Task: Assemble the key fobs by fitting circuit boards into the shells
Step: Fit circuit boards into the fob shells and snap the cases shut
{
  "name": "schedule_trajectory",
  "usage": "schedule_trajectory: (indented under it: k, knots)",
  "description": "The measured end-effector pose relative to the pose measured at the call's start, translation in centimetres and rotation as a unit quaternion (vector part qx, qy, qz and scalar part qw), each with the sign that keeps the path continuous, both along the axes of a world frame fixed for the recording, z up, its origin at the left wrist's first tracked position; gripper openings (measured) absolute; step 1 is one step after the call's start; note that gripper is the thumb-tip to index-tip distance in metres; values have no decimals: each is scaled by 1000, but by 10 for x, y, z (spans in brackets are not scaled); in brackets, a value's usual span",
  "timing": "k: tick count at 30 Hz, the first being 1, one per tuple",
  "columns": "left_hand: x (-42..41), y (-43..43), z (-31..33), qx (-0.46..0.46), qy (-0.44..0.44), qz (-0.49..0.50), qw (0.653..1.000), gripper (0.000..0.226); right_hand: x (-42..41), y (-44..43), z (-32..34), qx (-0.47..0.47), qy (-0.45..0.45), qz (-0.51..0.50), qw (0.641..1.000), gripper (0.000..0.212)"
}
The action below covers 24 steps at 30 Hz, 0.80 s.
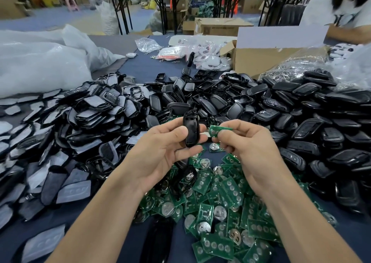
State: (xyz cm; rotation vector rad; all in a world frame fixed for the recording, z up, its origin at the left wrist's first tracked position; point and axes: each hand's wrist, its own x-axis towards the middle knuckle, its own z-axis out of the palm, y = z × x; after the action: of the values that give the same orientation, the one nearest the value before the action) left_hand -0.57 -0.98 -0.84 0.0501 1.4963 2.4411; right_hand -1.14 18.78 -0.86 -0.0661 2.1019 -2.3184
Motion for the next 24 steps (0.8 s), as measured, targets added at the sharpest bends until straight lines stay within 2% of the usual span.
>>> schedule_trajectory:
  k: [5, 9, 14, 18, 20, 24]
  knots:
    - [-1, -4, 3, 49, -15, 9, 999, 37, 6, 4, 8, 37, 36, 52, 997, 9]
    - [0, -5, 4, 71, -14, 4, 997, 38, 9, 5, 6, 28, 3, 82, 996, 16]
    - [6, -5, 8, 48, -28, 8, 998, 34, 15, 8, 2, 47, -45, 111, 992, 40]
    - [9, -3, 16, -44, -7, 46, 998, 23, 11, 11, 10, 32, -48, 88, 994, 37]
    - [7, -4, 19, -122, 14, 78, 989, 33, 8, 10, 16, 9, -31, 82, 996, 31]
    - [7, -4, 11, -318, 86, 79, 941, 29, 9, 5, 7, 3, 6, 33, 999, 28]
